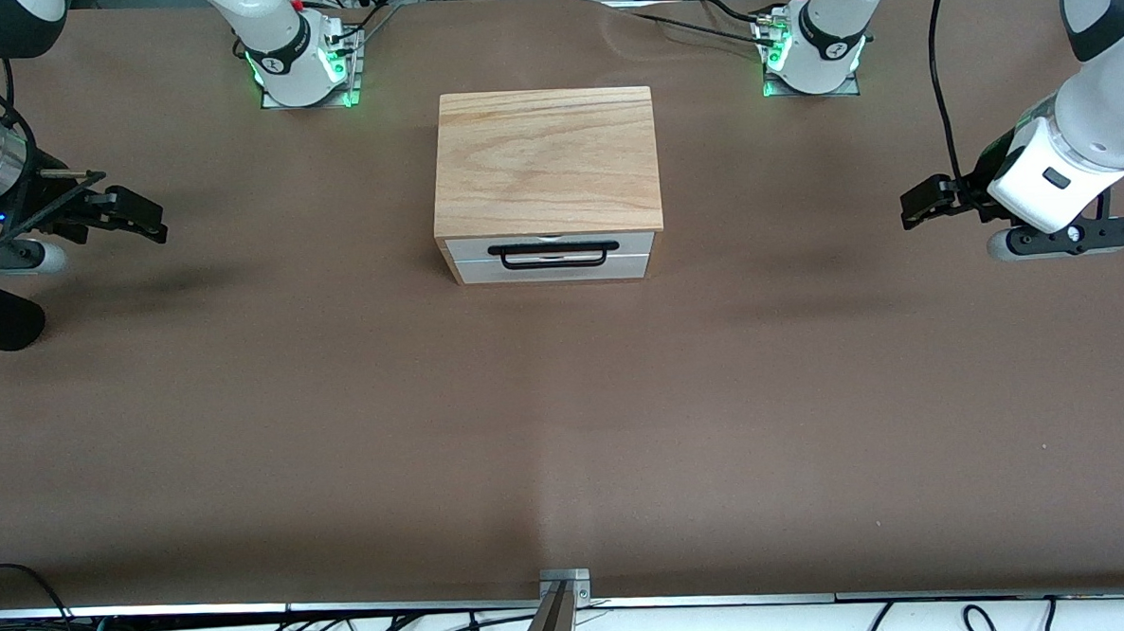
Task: Pull top drawer with both arms simultaneously
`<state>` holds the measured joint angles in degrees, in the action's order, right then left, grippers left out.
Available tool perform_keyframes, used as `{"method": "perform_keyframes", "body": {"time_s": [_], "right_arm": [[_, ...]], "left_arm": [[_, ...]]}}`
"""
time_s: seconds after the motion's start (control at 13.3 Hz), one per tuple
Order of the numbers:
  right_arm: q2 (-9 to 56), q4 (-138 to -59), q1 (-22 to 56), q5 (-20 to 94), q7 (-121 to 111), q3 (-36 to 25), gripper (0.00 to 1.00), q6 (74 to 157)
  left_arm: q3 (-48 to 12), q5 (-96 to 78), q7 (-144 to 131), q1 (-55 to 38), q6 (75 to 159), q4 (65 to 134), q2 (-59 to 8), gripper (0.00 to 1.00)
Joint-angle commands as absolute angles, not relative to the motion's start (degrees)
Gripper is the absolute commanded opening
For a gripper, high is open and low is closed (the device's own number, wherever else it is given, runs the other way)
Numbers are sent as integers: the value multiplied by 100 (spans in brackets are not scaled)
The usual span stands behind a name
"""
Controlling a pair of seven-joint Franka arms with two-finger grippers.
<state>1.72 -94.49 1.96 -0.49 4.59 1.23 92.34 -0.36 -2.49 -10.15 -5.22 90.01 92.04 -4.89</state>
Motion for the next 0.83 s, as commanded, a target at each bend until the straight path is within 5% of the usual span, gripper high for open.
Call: {"method": "perform_keyframes", "body": {"time_s": [0.0, 0.75], "right_arm": [[123, -9466, 193, -9, 396, 132, 100, 9281], [123, -9466, 193, -9, 396, 132, 100, 9229]], "left_arm": [[-97, -369, -1028, -439, 8983, 9395, -316, 100], [-97, -387, -1046, -439, 9096, 9422, -378, 100]]}}
